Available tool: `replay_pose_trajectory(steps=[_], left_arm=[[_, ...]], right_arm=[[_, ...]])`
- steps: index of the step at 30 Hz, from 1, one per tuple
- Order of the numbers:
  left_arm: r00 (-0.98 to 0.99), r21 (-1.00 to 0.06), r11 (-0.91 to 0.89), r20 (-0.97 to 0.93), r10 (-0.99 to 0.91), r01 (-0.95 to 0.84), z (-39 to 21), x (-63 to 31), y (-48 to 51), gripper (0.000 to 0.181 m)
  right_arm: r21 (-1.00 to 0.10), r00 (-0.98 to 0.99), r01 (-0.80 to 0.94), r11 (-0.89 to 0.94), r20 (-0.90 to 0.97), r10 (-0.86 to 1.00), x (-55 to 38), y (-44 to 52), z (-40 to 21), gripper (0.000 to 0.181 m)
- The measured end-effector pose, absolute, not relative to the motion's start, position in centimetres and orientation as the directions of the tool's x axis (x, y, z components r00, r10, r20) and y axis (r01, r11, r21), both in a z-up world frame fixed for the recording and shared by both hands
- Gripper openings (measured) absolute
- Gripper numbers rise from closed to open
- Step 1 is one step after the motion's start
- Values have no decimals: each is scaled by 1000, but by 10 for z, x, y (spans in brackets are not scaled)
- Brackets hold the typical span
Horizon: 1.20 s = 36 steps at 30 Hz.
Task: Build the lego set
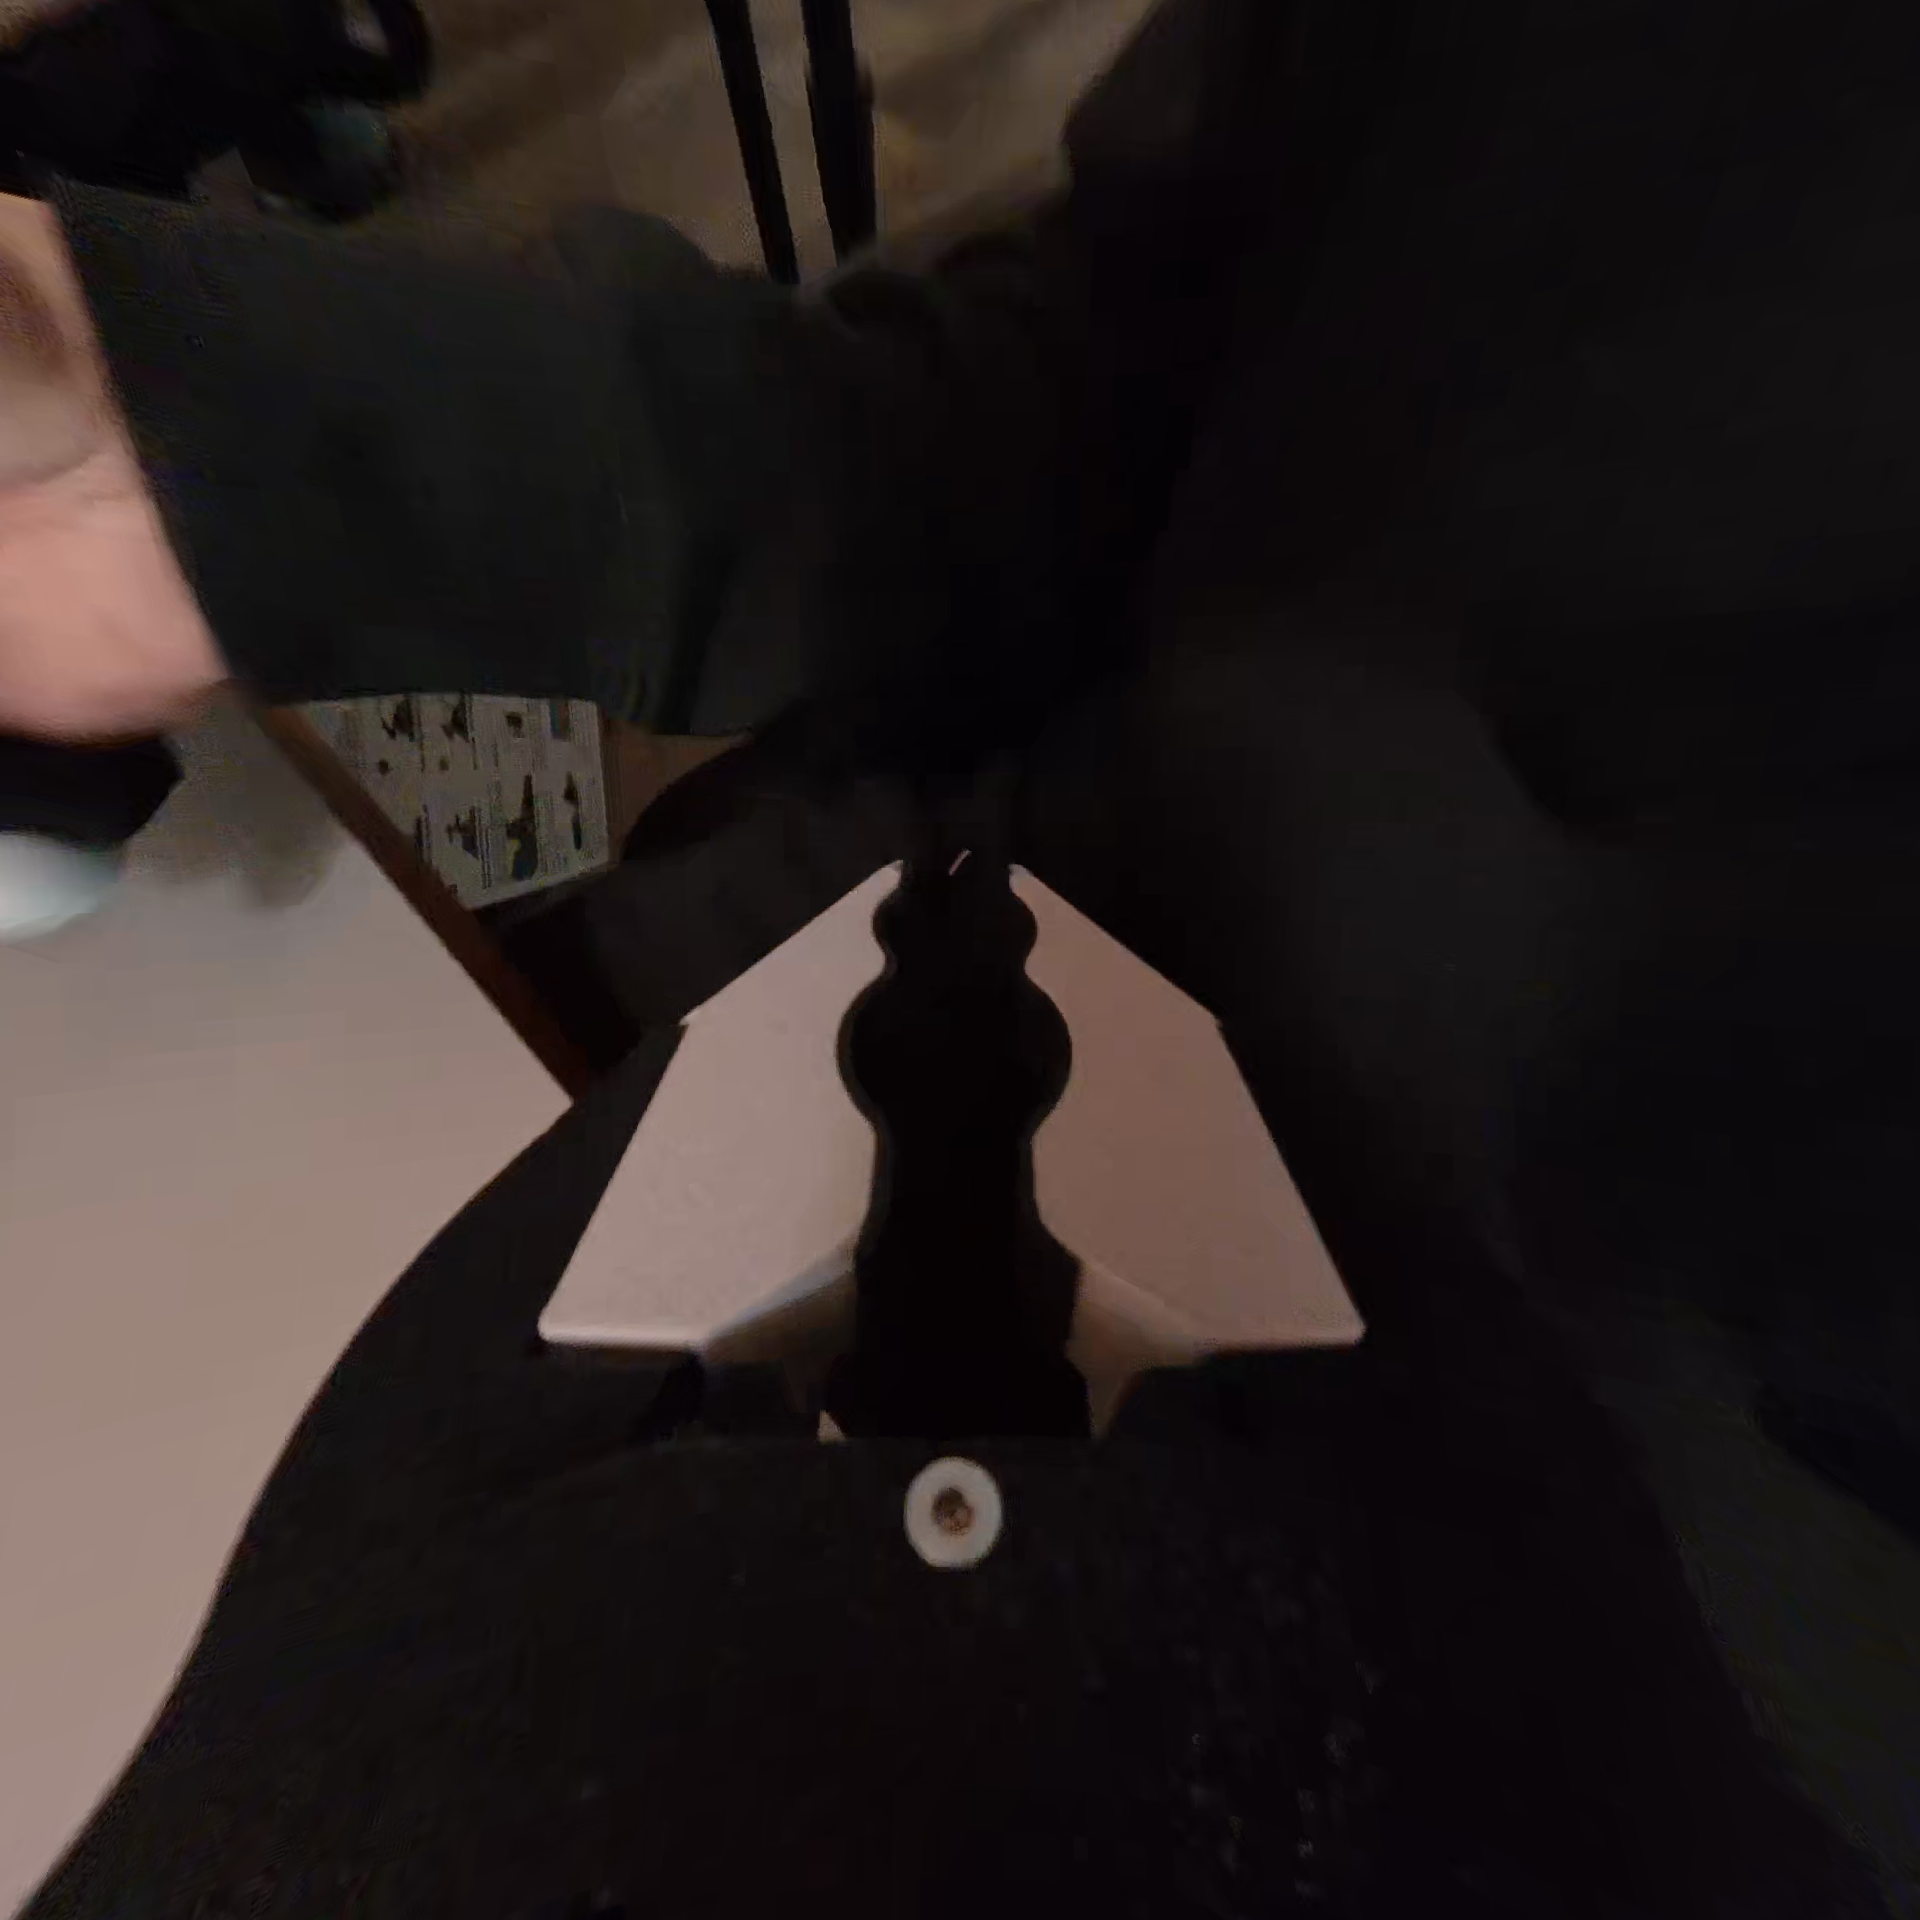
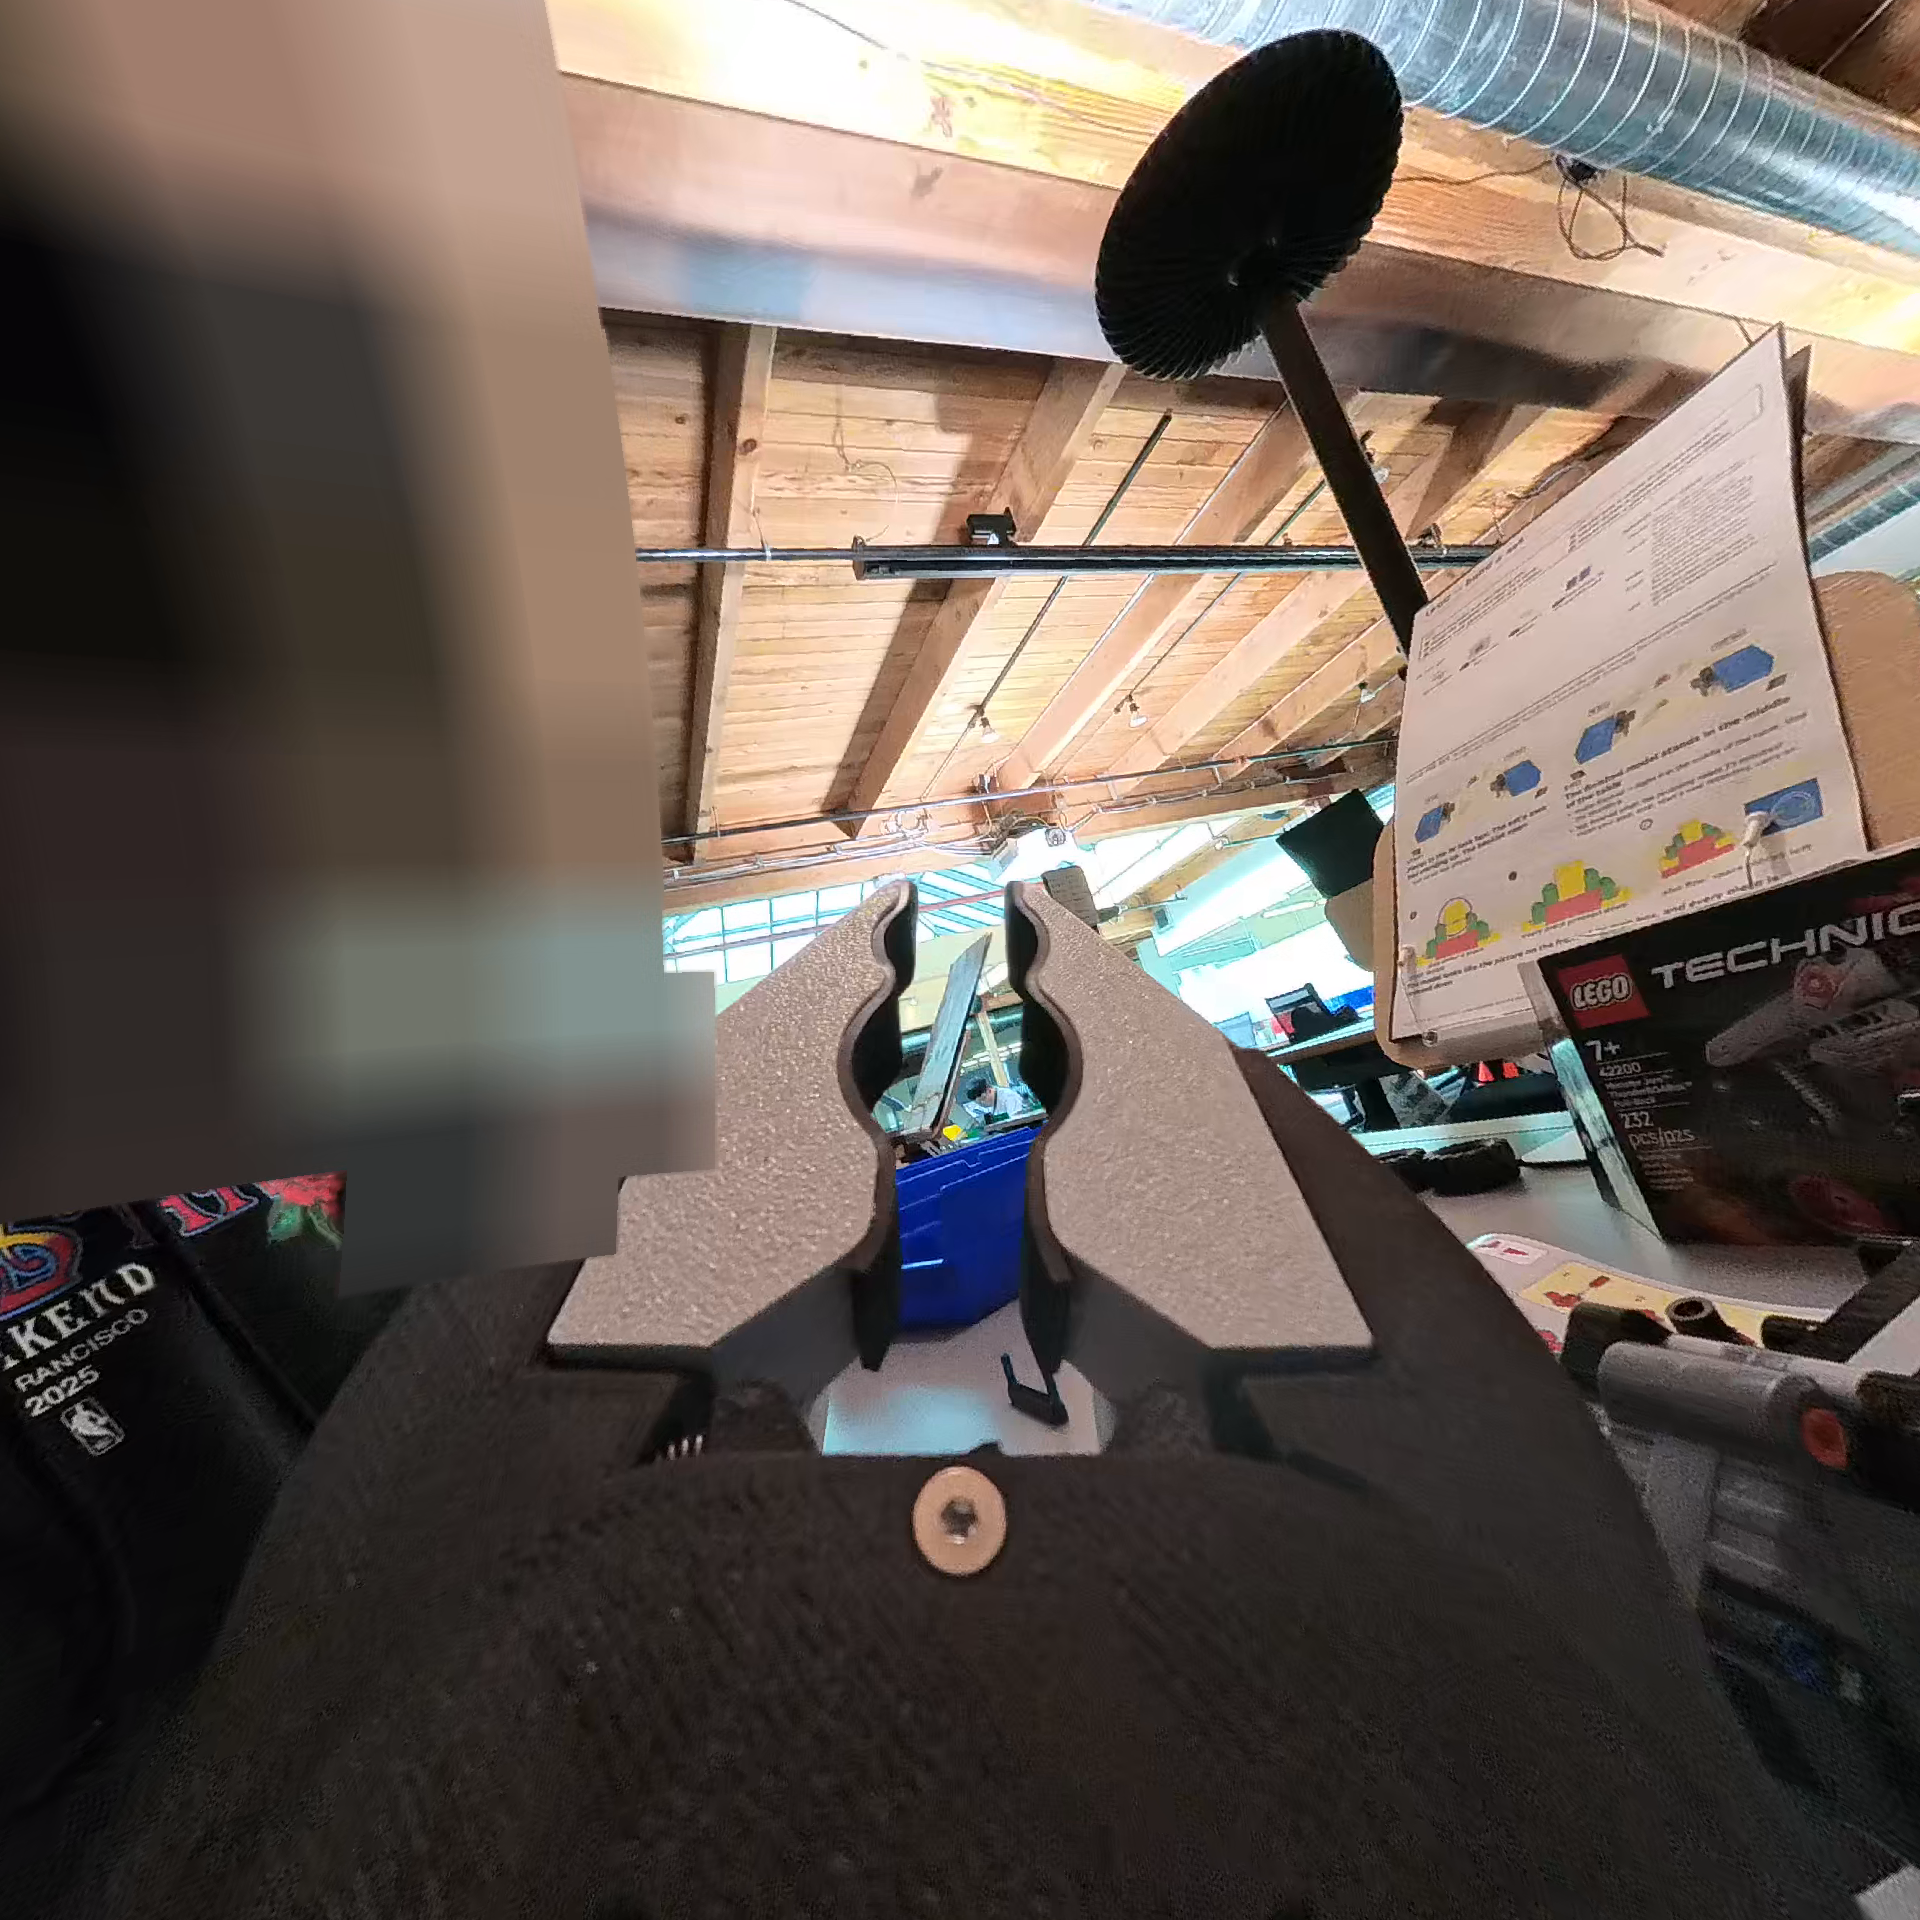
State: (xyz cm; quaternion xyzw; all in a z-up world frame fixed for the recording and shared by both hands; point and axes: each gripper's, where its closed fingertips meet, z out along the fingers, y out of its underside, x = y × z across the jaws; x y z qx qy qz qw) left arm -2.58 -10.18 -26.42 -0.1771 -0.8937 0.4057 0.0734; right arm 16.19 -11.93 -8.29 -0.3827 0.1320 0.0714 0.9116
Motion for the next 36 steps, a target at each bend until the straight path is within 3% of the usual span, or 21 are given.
replay_pose_trajectory(steps=[1, 5, 10, 16, 20, 25, 29, 32, 36], left_arm=[[-910, -722, 622, -25, 413, 302, -271, -28, -107, 8], [-829, -620, 614, -111, 548, 489, -292, -22, -115, 14], [-751, -611, 584, -27, 659, 534, -302, -32, -122, 15], [-705, -488, 605, -31, 709, 630, -323, -34, -126, 6], [-729, -526, 612, -22, 684, 590, -317, -36, -122, 6], [-858, -668, 627, -33, 513, 401, -288, -20, -112, 5], [-970, -759, 610, -126, 206, 228, -239, 32, -68, 5], [-947, -754, 642, -291, -133, 141, -210, 92, 6, 5], [-814, -707, 691, -484, -320, 149, -187, 121, 75, 4]], right_arm=[[-689, 957, -222, 690, -290, 19, 162, -119, -83, 15], [-752, 954, -195, 629, -293, -55, 167, -114, -94, 18], [-776, 955, -226, 589, -296, -22, 162, -105, -101, 21], [-779, 957, -206, 592, -287, -44, 161, -108, -100, 21], [-795, 957, -208, 570, -286, -50, 162, -103, -104, 20], [-812, 955, -222, 541, -293, -48, 162, -95, -110, 20], [-871, 946, -268, 411, -318, -58, 159, -74, -126, 23], [-920, 931, -321, 226, -351, -106, 160, -41, -152, 29], [-910, 911, -411, 48, -413, -16, 139, 30, -170, 52]])
